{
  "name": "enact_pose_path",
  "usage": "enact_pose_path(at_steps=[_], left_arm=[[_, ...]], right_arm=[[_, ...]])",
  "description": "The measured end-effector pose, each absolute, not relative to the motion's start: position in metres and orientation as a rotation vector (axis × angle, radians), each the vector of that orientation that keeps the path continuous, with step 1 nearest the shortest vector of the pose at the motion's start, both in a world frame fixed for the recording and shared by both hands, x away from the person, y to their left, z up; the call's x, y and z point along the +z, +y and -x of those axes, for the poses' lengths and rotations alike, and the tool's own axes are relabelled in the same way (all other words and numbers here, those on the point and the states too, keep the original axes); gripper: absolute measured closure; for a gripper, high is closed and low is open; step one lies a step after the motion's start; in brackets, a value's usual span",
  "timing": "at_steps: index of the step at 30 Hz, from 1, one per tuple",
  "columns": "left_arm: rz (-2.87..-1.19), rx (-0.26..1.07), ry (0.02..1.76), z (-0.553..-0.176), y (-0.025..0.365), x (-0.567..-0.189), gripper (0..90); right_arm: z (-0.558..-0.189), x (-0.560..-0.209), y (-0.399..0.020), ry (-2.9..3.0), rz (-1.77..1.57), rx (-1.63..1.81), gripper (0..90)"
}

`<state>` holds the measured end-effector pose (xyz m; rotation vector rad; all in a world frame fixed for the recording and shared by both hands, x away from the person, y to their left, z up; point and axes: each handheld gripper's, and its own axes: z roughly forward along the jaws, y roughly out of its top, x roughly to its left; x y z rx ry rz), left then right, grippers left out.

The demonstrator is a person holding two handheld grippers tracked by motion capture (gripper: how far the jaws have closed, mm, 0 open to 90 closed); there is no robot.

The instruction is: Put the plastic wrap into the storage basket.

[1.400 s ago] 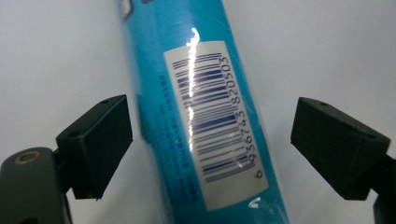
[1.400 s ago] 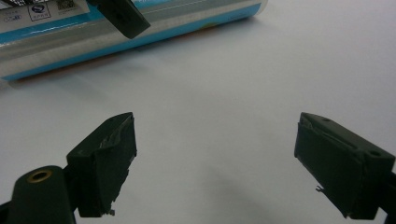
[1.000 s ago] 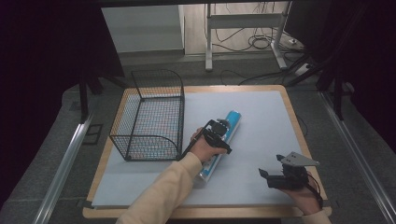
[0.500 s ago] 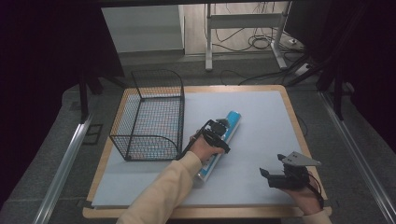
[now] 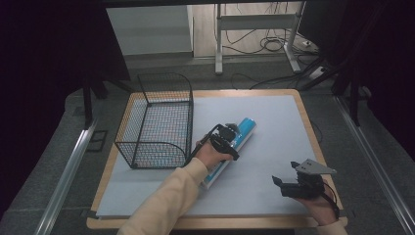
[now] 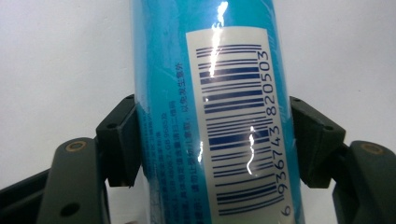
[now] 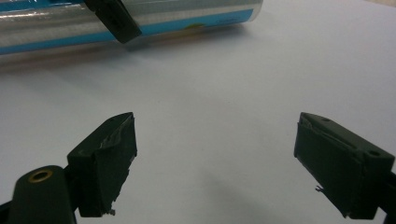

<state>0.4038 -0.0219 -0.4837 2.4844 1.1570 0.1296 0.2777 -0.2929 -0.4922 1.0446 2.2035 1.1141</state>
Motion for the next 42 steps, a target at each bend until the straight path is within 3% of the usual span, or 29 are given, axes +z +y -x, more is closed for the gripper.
enact_pose_path(at_steps=[42], left_arm=[[-2.35, 0.22, 1.07, -0.396, 0.006, -0.418, 31.4]], right_arm=[[-0.278, -0.491, -0.295, 2.189, -1.047, 1.113, 13.6]])
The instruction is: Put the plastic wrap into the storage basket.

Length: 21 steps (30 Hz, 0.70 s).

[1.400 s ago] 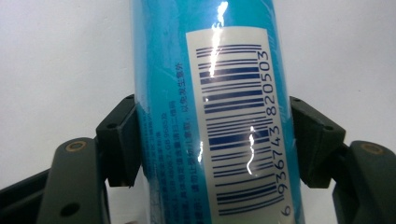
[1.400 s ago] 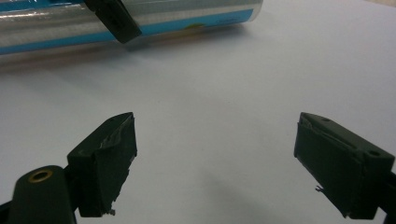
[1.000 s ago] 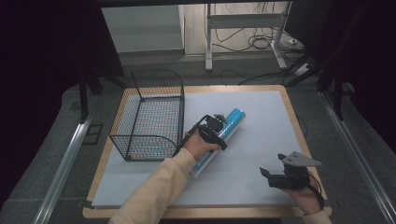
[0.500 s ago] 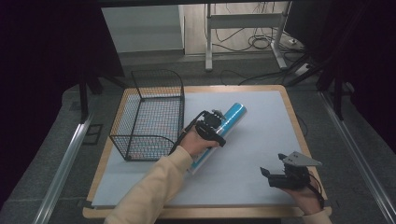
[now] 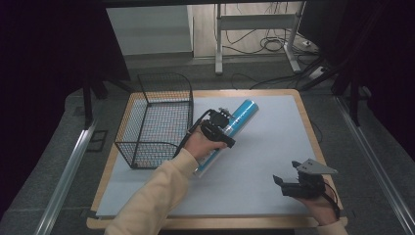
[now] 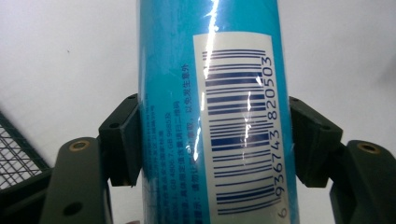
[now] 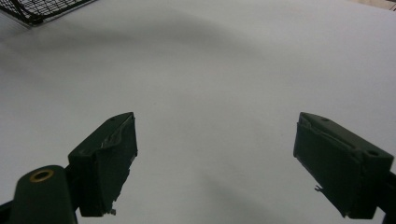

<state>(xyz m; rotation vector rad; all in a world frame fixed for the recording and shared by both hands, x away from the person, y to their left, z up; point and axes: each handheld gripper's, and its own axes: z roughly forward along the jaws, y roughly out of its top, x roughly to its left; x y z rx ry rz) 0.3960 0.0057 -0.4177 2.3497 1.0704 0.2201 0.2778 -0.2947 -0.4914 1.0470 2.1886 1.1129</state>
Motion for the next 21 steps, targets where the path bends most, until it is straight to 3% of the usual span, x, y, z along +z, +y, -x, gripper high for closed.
enact_pose_path(at_steps=[21], left_arm=[[-2.286, 0.266, 1.064, -0.399, 0.026, -0.378, 31.6]], right_arm=[[-0.278, -0.491, -0.296, 2.185, -1.049, 1.113, 13.7]])
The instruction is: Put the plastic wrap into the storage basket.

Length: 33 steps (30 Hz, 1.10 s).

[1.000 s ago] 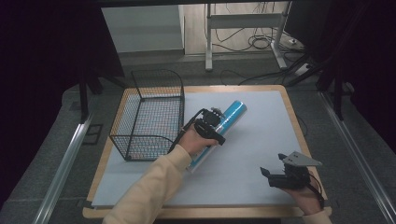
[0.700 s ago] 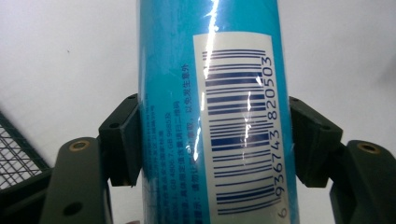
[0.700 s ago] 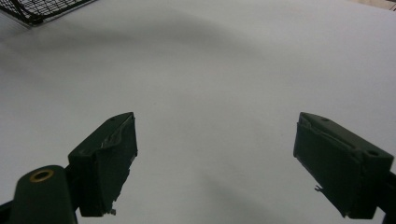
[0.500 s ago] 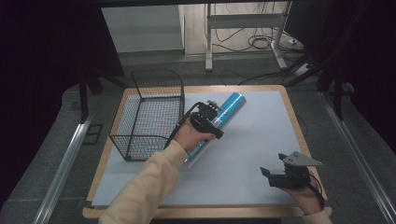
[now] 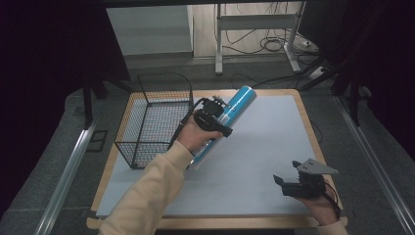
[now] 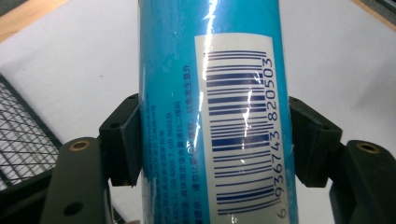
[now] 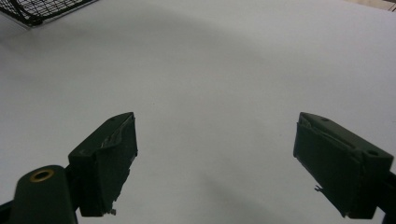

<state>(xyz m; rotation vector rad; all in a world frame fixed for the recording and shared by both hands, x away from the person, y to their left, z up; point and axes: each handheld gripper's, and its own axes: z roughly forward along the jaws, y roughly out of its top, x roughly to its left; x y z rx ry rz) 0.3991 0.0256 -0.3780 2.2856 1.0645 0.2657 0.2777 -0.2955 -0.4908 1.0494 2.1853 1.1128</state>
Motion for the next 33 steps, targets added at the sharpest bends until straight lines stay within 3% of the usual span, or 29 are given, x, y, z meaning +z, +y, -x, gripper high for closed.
enact_pose_path(at_steps=[17, 33], left_arm=[[-2.271, 0.353, 1.1, -0.415, 0.043, -0.353, 31.7], [-2.218, 0.315, 1.124, -0.424, 0.057, -0.344, 31.8]], right_arm=[[-0.278, -0.492, -0.295, 2.192, -1.049, 1.108, 13.8], [-0.278, -0.492, -0.295, 2.193, -1.055, 1.109, 13.8]])
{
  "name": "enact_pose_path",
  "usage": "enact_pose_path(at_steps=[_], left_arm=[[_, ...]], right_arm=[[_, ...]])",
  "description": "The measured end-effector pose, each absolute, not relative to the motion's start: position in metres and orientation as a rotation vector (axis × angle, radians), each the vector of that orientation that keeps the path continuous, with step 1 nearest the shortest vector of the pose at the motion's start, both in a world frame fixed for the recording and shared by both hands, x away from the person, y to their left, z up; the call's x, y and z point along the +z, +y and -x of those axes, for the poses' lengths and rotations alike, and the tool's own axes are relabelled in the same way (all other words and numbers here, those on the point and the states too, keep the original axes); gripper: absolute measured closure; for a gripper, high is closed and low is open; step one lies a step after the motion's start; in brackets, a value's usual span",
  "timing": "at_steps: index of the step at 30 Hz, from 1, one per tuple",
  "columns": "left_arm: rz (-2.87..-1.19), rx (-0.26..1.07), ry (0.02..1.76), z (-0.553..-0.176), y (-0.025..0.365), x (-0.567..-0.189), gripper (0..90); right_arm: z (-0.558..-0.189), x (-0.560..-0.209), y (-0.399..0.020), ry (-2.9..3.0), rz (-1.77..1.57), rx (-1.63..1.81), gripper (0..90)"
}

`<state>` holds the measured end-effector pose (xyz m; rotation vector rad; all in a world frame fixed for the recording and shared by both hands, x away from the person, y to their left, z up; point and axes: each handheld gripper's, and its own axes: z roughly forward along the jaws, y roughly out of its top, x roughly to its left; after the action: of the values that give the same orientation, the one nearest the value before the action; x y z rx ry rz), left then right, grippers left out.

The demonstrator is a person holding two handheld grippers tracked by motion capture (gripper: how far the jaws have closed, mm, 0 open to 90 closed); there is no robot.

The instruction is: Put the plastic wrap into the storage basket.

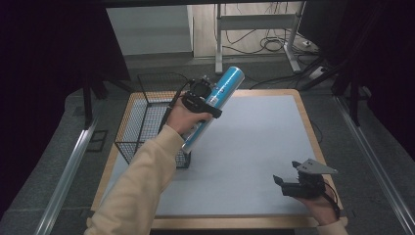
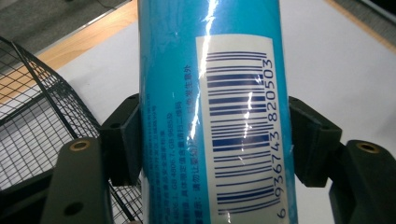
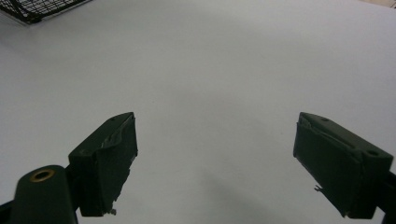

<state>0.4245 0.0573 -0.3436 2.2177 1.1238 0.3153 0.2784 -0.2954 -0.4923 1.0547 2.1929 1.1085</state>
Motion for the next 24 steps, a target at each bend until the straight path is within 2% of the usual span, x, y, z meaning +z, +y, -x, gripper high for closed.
enact_pose_path(at_steps=[16, 24], left_arm=[[-2.2, 0.354, 1.102, -0.426, 0.053, -0.323, 31.9], [-2.167, 0.373, 1.139, -0.435, 0.066, -0.317, 31.9]], right_arm=[[-0.279, -0.492, -0.297, 2.189, -1.059, 1.113, 13.8], [-0.279, -0.493, -0.296, 2.191, -1.06, 1.11, 13.8]])
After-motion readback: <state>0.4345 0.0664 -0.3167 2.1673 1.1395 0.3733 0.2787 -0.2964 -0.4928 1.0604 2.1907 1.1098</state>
